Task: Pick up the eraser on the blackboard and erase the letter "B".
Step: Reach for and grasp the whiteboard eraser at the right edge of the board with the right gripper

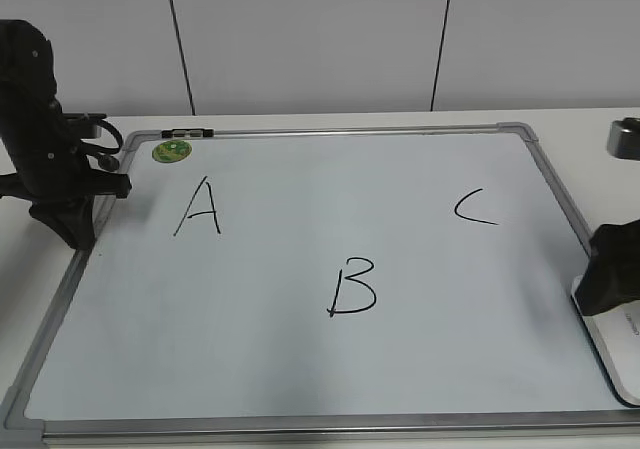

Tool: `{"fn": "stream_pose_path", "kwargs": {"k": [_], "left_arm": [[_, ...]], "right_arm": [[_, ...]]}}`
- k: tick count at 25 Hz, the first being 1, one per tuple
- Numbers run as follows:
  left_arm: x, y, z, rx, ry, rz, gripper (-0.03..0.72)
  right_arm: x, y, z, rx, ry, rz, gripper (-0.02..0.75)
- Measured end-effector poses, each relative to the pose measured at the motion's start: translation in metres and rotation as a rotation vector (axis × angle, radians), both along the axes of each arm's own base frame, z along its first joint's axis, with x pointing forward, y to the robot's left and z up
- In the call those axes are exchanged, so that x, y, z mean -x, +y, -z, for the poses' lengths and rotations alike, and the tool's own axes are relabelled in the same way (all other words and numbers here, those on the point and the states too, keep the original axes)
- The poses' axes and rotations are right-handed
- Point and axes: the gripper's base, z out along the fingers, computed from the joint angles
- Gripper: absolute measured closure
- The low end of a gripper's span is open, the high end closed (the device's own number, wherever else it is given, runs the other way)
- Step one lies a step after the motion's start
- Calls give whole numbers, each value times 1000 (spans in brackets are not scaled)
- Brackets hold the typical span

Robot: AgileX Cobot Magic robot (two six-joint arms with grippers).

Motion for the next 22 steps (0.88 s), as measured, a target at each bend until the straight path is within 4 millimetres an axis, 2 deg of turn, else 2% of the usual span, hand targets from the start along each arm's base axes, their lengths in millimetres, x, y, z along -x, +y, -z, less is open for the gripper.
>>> {"fn": "stream_pose_path", "kwargs": {"k": [2,4,7,11,18,22], "left_arm": [[0,0,0,0,0,0,669],[0,0,0,0,0,0,669],[0,0,0,0,0,0,669],[0,0,0,0,0,0,669],[0,0,0,0,0,0,669],[0,0,0,0,0,0,669]], "right_arm": [[-3,2,1,2,3,-10,118],[-14,10,5,45,21,-31,118],[-21,6,9,100,43,40,118],[-22,0,16,162,96,68,117],[-22,0,22,174,138,75,115],[-23,-6,22,173,140,97,78]]}}
